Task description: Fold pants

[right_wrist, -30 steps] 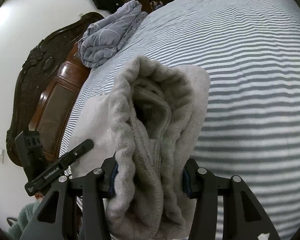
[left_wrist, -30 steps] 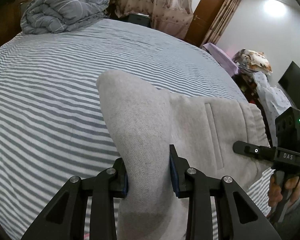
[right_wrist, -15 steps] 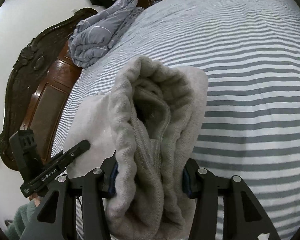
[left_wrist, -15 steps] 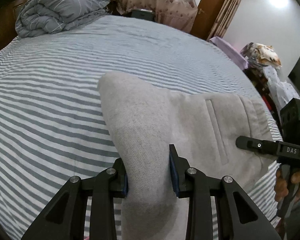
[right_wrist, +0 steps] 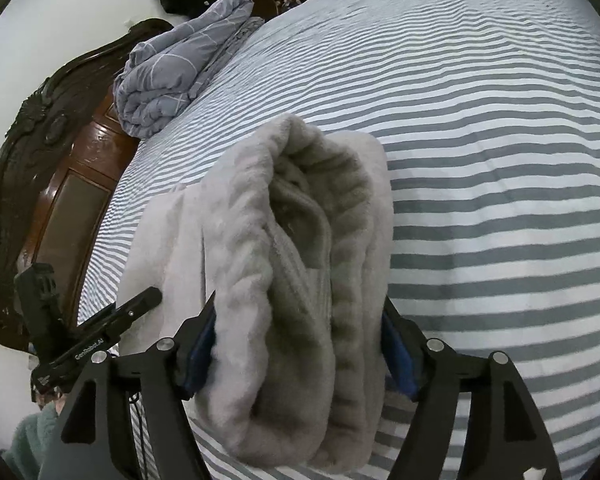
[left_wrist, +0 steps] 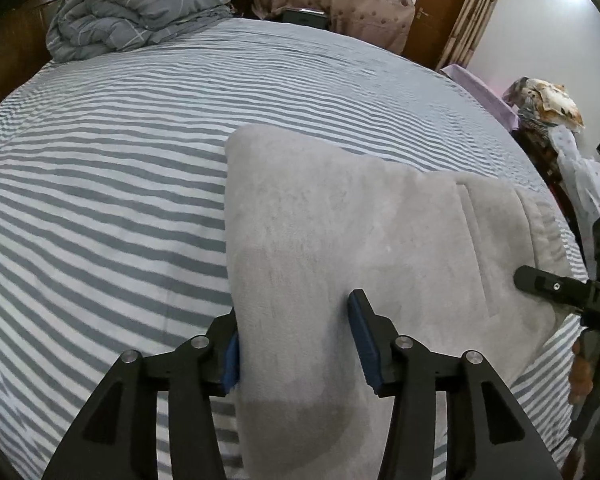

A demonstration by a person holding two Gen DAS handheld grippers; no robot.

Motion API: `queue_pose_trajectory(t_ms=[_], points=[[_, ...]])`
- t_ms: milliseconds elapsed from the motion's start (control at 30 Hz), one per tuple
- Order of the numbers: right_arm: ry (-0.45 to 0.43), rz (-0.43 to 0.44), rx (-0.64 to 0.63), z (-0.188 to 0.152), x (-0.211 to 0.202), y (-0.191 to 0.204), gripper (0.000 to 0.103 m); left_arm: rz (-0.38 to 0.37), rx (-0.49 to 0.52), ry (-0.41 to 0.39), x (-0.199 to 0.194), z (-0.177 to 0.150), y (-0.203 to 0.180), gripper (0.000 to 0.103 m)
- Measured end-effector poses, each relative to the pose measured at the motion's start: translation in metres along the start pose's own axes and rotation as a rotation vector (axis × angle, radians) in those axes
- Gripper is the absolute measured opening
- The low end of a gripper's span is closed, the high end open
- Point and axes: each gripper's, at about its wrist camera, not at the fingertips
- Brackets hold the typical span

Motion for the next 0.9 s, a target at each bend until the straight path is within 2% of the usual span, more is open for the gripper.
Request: queue_pose_trajectory(t_ms=[100, 233, 433, 567, 733, 833, 900], points=[[-0.024, -0.017, -0.004, -0.005, -0.012, 0.002, 0.070, 0.038, 0.026, -0.003, -0.009, -0.008, -0.003, 0.053], [-0.049, -0.029, -0.020, -0.010, -0.029, 0.007, 0.070, 0.070, 0.057, -0.001, -0.020, -0.019, -0.006, 0.055], [-0.065, -0.119, -0.079, -0.014, -0.039, 0.023, 0.070, 0.137, 0.136, 0.001, -0.034, -0.034, -0.016, 0.055], [-0.072, -0.155, -0.072, -0.012, -0.047, 0.034, 0.070, 0.191, 0.182, 0.009, -0.049, -0.038, -0.024, 0.055], [-0.121, -0.176, -0.108, -0.021, -0.088, 0.055, 0.070, 0.231, 0.206, 0.002, -0.087, -0.046, -0.037, 0.055], [-0.154, -0.222, -0.135, -0.039, -0.120, 0.069, 0.070, 0.244, 0.184, -0.009, -0.114, -0.052, -0.046, 0.057], [-0.171, -0.252, -0.154, -0.054, -0.142, 0.076, 0.072, 0.252, 0.162, -0.022, -0.134, -0.059, -0.051, 0.062]])
Point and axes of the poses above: each gripper's, at about its wrist camera, not at the fingertips, and x roughly the way its jaws point, y to its left, z to its top, and after that the axes turned 10 degrees about -y, right-handed
